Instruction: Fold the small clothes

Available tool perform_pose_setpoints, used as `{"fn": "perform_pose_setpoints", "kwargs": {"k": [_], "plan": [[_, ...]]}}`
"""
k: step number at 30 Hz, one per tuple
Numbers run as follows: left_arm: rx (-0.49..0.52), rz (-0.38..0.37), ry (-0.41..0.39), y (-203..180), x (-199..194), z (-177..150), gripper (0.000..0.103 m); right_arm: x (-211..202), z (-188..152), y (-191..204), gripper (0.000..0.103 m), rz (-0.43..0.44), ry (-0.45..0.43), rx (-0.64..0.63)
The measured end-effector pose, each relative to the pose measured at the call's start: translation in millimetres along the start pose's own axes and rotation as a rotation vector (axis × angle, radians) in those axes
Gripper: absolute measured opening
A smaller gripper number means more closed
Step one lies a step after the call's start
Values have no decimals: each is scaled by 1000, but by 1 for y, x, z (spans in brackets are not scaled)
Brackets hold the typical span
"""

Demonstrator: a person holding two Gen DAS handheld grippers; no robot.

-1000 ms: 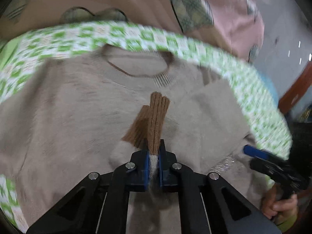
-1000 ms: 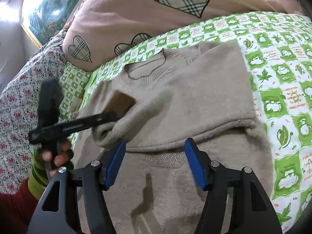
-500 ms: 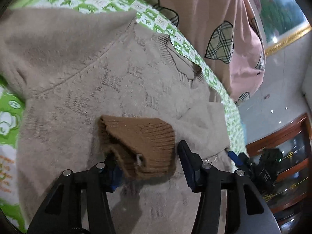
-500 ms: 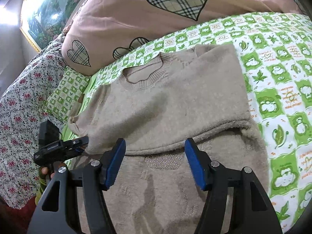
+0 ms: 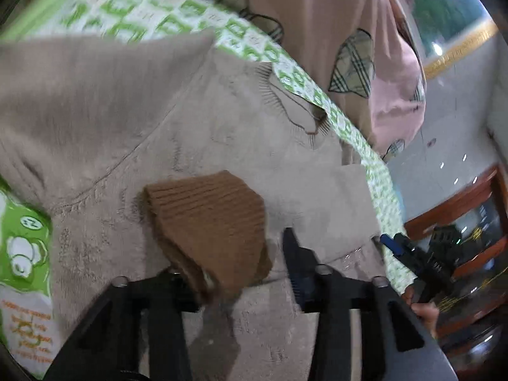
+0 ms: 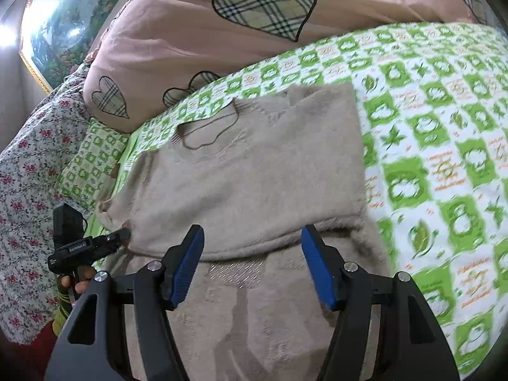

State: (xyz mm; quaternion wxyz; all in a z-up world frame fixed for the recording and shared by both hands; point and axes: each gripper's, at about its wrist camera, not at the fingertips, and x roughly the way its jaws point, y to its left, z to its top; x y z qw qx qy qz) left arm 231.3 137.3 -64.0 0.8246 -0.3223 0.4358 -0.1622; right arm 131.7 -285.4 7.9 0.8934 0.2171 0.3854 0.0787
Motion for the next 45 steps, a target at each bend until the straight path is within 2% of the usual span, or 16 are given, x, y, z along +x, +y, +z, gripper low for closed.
{"fn": "perform_pose_setpoints", "kwargs": {"k": [4,5,6,9,13,14,15,16,18,25,27,28,32,36,41,45], "plan": [[-8,26,-42,5,-2,11,37,-8,18,-10,65,-82,-38,5],[11,49,-58,3,-3,11,30,-8,23,-13,65,-111,-46,5],[48,89,-79,-3,-5,11,13,-4,31,-19,65,-147,-42,4],[122,203,-125,-15,-13,7,8,15,48,-34,65,-221,4,8],[160,245,-137,-21,-15,9,5,54,56,-35,64,-299,106,-39],[170,254,-143,-24,-16,12,4,63,56,-35,59,-305,135,-52],[180,265,-154,-28,-18,17,4,67,56,-32,21,-314,142,-76],[186,265,-170,-31,-21,21,4,64,59,-30,10,-307,133,-87],[196,236,-218,-36,-29,28,4,45,65,-25,8,-311,68,-87],[185,298,-110,-14,5,30,5,58,55,-44,10,-356,98,-30],[184,293,-117,-14,-1,30,6,49,56,-40,35,-399,73,-24],[191,306,-121,-14,-4,29,8,40,55,-33,39,-423,41,-34],[186,348,-94,-9,-5,24,14,27,43,-5,48,-266,-7,-102],[168,371,-103,-6,-20,14,16,49,24,-12,54,-293,97,-95],[134,390,-173,4,-71,7,37,28,23,3,54,-191,52,-53],[85,458,-247,24,-115,22,57,23,13,27,54,-121,51,-80]]}}
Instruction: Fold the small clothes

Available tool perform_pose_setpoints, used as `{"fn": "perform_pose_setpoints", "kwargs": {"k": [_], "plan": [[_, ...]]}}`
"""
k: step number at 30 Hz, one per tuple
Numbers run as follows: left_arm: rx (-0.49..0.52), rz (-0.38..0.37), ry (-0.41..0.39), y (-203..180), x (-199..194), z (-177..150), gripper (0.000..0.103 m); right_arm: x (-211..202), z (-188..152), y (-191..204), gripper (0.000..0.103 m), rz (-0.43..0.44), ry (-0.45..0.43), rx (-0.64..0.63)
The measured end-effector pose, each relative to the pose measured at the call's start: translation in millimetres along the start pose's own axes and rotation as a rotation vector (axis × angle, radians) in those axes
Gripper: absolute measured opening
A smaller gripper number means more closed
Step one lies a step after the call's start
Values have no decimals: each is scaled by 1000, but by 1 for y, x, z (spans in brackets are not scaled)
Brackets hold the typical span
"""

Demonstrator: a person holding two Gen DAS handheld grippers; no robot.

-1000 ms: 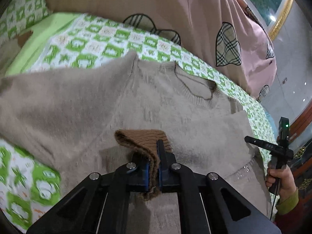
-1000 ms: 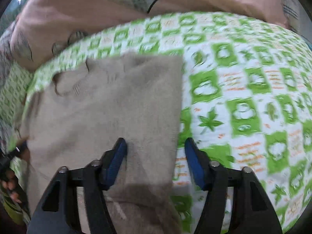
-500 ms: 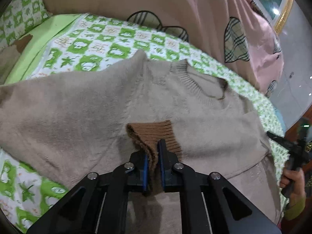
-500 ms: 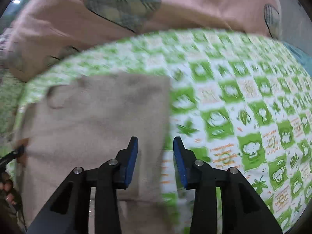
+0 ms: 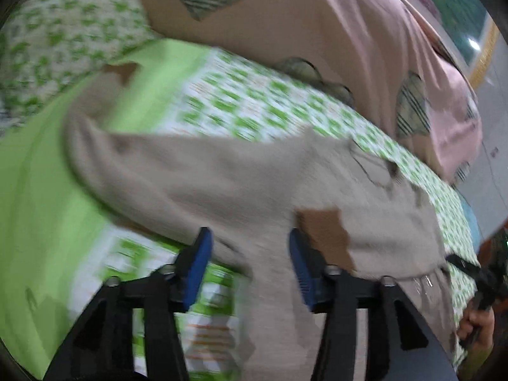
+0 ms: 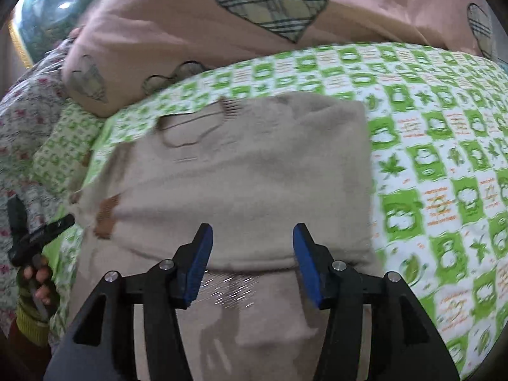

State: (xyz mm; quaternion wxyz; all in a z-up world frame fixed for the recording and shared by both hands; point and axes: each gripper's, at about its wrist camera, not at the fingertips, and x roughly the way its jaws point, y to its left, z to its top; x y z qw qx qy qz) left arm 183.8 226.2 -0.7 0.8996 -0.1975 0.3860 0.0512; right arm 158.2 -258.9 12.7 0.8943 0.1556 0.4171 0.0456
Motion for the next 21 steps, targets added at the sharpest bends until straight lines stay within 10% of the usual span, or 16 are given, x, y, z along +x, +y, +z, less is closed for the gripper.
{"fn": "perform_pose_setpoints", "kwargs": {"k": [10,17,21], "plan": [[-75,249,-56,92,28,115,66,9,-31,49,54,135,70,-13],[-61,359,45,132,93,162,68,21,-45,68,54,165,131,-19],[-2,432,106,139,120,161,35,33,-53,71,54,170,168,-10]]}}
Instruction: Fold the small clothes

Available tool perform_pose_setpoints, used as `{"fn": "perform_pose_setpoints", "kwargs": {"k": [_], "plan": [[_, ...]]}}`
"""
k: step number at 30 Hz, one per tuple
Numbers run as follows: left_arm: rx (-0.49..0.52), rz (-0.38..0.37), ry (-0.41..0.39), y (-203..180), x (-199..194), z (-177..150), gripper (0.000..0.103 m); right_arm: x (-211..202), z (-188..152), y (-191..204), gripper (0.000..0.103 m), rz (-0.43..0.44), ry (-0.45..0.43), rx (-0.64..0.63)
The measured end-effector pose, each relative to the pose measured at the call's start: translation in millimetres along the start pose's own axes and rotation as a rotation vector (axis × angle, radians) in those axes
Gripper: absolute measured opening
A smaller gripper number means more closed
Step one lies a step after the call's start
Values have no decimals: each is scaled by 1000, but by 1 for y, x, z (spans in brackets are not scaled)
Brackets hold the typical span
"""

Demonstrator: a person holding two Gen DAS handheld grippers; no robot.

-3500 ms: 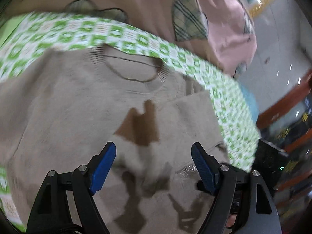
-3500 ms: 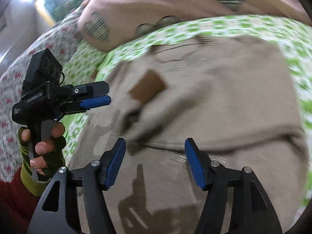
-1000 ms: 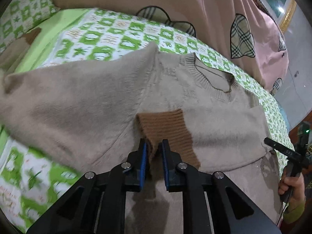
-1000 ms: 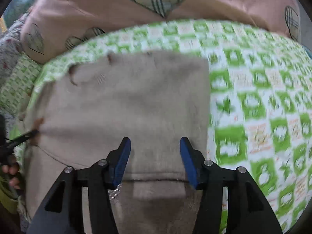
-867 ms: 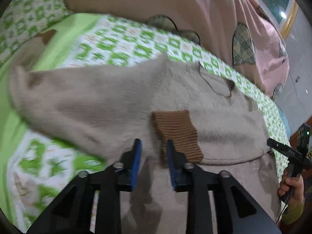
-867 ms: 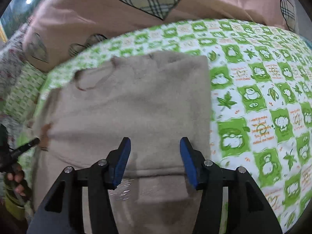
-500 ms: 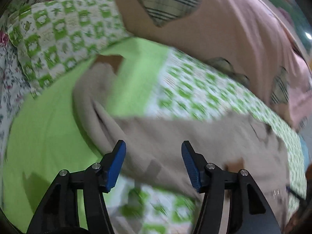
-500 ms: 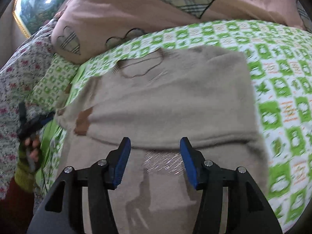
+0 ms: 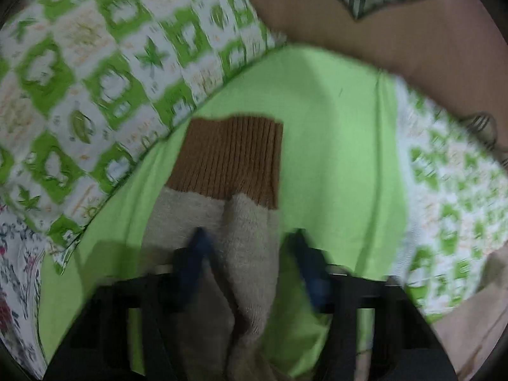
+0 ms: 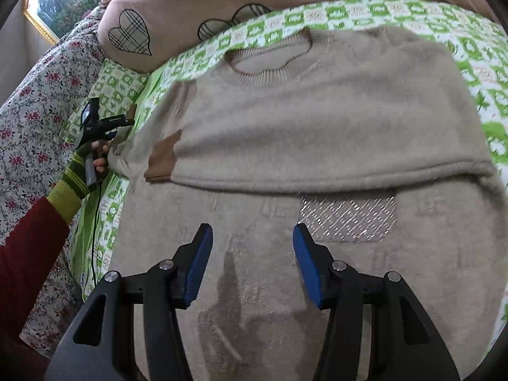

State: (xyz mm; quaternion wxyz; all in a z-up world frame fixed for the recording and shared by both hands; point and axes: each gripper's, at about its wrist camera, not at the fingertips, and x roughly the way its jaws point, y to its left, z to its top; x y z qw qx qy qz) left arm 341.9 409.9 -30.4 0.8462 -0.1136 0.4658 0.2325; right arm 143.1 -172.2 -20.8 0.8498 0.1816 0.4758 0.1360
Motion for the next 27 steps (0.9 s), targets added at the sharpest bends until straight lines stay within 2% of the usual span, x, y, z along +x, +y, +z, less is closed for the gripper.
{"fn": "perform_pose_setpoints", "kwargs": {"k": [3,4,7,10,14,15,19,24,27], "plan": [[0,-18,-22,6,-4,-2,7,4,-3,2,54,11,10,6],[-13,-32,-30,8,-9,-4,5,4,-4,3,54,15,9,7],[-34,-108,-109,6,-49,-16,5,-1,-6,3,54,23,-8,13],[-8,-224,-197,-12,-101,-37,5,-8,-8,0,54,29,-31,26],[49,-401,-286,-61,-172,-75,5,-18,-11,-5,54,32,-55,49],[65,-448,-300,-84,-184,-81,5,-22,-12,-7,54,31,-64,57],[110,-611,-298,-149,-213,-114,5,-37,-15,-15,54,23,-93,82],[220,-727,-268,-233,-224,-158,5,-60,-20,-31,54,0,-135,117],[266,-755,-221,-279,-215,-175,5,-70,-24,-45,54,-8,-155,157]]}}
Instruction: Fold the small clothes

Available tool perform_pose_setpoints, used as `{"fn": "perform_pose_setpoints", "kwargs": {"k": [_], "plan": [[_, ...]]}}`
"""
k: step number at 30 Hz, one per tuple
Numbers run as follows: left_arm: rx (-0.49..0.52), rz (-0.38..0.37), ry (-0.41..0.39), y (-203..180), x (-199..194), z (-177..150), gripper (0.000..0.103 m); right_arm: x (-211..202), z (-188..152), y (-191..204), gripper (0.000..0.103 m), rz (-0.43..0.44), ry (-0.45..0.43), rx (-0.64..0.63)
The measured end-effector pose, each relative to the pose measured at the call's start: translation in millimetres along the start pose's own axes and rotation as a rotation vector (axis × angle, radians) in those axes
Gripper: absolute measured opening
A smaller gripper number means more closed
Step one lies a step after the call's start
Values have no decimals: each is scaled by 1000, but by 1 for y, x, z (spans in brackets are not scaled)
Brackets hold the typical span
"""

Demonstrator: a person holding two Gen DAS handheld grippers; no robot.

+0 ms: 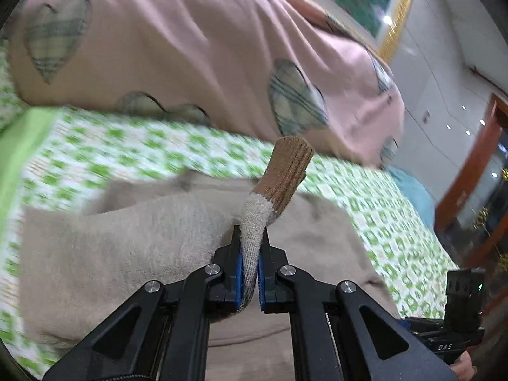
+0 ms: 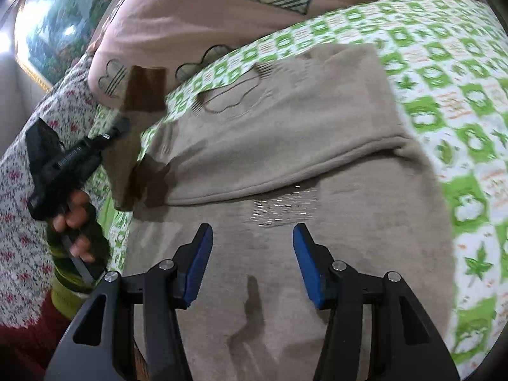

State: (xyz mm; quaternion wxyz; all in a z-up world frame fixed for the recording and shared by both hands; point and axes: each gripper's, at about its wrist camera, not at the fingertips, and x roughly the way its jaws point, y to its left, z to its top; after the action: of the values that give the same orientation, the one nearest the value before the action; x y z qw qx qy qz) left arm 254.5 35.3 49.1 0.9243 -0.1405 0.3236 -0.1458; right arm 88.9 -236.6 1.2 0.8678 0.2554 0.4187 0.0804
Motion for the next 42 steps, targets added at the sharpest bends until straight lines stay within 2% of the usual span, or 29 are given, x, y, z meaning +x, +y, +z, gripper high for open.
{"fn": "perform_pose_setpoints", "kwargs": {"k": [6,9,11,14,15,16,19,23,25,26,28,31,32,33,34,35,39,42], "plan": [[124,5,91,-40,64,-29,6,-16,1,-22,54,-27,-35,48],[158,4,158,-44,89,-44,7,-17,4,-29,54,-27,-44,72],[165,12,206,-44,98,-55,14,-15,6,-32,54,-23,-48,87],[163,1,231,-41,87,-64,32,-10,14,-31,54,-19,-57,98],[163,14,224,-41,77,-66,48,-8,17,-28,54,-18,-60,93],[162,21,212,-39,66,-69,59,-6,20,-27,54,-19,-63,86],[144,66,166,-26,25,-80,63,5,31,-21,54,-6,-63,87],[78,229,136,16,-19,-98,64,23,45,-14,54,9,-54,86],[-2,335,113,49,-40,-105,64,33,53,-10,54,12,-52,80],[-81,377,87,72,-53,-108,64,38,56,-10,54,5,-49,74],[-207,396,60,105,-67,-109,64,54,63,-10,54,-27,-21,71],[-304,448,89,137,-64,-109,64,84,67,-11,54,-33,52,81],[-317,464,102,142,-60,-109,63,90,67,-9,52,-37,65,74],[-328,465,108,147,-57,-109,62,97,68,-4,28,-44,71,54],[-329,468,108,148,-55,-109,62,97,71,0,10,-38,67,37],[-315,478,114,146,-51,-107,62,92,74,4,7,-18,47,29],[-295,511,119,146,-40,-96,62,27,95,21,7,16,-146,-32],[-313,531,100,149,-39,-92,64,-2,100,6,7,-30,-198,-31]]}}
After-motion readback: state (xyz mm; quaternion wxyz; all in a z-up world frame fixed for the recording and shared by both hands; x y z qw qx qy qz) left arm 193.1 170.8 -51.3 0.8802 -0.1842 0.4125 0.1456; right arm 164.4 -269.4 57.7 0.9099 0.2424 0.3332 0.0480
